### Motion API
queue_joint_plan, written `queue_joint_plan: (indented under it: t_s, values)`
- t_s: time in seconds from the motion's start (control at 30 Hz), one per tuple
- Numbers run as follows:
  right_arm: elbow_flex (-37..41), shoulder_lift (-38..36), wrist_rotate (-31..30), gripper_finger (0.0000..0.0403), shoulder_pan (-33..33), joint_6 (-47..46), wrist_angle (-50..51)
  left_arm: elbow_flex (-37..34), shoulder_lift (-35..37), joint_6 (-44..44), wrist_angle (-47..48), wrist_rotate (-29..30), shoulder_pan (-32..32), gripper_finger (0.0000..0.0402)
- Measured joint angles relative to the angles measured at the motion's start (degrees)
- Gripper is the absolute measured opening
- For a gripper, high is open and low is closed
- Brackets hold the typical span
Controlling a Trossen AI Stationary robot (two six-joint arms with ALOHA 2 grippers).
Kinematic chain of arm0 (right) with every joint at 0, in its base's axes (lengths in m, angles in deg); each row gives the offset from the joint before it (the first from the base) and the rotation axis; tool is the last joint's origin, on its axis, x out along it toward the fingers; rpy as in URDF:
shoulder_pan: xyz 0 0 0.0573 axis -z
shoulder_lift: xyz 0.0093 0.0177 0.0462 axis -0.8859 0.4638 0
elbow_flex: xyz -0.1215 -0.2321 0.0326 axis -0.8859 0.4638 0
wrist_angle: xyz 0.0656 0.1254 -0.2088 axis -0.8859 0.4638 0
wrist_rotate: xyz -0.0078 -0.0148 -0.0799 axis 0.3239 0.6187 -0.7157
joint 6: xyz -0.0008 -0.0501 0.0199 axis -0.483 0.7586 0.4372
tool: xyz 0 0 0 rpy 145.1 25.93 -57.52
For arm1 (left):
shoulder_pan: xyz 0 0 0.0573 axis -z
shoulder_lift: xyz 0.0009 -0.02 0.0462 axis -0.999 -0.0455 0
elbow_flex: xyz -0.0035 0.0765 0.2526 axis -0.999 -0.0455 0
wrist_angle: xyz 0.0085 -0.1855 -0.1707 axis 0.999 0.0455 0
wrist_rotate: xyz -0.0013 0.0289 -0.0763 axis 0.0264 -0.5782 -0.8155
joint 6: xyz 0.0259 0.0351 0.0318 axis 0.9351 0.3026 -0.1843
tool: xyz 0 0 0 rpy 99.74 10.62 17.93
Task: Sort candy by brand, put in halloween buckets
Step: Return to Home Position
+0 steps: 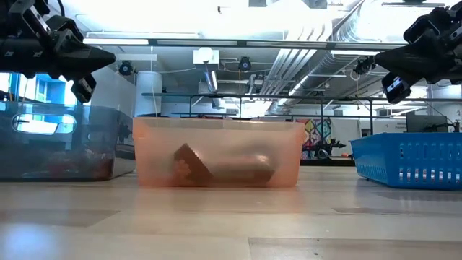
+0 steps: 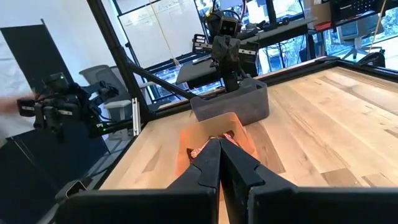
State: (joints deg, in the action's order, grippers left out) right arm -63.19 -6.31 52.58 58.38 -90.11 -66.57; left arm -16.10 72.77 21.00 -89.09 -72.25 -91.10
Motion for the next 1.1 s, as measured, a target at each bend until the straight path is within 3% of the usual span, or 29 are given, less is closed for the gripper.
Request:
queue_joint_plan:
  t_s: [0.27,0.5,1.1]
  values:
    - [-0.02,0.02,-0.02,0.0000,0.00,0.26,0.03,0.00,0.00,0.00,0.00,0.00,0.00,0.0001]
    - [-0.02,0.02,-0.07,0.0000,0.00,12.67,0.05,0.00,0.00,0.00,0.00,0.00,0.00,0.0001]
    - [0.09,-0.79,-0.05,0.0000,-0.17,12.86,-0.56,0.04,0.15,0.00,0.00,0.00,-0.02,0.0001]
